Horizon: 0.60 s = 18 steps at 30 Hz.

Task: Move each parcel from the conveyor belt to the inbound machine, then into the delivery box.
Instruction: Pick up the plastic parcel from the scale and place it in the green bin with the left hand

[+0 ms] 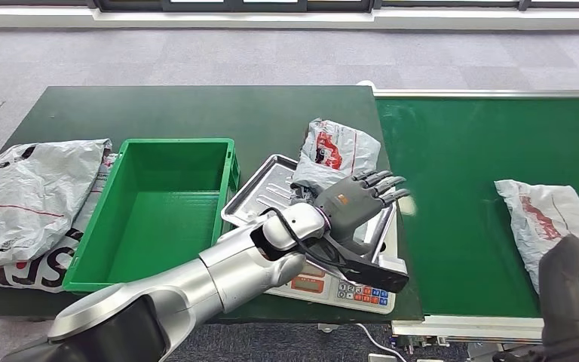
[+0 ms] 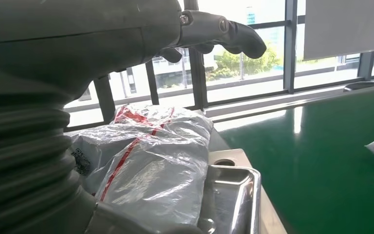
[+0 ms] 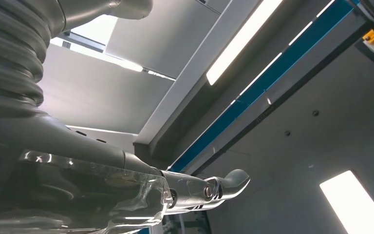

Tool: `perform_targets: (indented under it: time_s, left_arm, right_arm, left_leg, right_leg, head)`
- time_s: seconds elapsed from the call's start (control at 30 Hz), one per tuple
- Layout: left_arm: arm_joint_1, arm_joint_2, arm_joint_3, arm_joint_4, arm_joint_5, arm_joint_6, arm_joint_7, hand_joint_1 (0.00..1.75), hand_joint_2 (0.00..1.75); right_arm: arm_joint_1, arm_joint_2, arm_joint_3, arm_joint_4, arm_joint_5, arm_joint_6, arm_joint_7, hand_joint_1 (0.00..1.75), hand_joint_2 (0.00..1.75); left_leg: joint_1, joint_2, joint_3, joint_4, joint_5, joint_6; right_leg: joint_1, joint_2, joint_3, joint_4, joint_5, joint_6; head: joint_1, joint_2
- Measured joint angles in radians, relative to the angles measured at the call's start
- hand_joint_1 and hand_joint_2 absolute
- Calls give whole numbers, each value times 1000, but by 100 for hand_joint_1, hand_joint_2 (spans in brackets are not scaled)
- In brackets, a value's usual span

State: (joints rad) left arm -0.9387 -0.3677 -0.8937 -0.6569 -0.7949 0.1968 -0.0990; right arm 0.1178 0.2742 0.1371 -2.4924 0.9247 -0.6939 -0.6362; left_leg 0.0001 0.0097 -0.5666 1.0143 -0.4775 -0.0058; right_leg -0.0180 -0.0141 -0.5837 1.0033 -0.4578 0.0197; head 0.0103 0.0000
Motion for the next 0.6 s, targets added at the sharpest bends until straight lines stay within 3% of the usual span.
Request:
perform_targets:
  time_s: [0.6]
  left_arm:
    - [-47,0,-74,112,66,1,48,0,175]
  right_arm:
    - [-6,0,13,47,-21,0,-30,0,175]
  left_leg:
    - [0,0,0,0,0,0]
  right_leg:
    - [0,0,0,0,0,0]
  head:
    - [0,0]
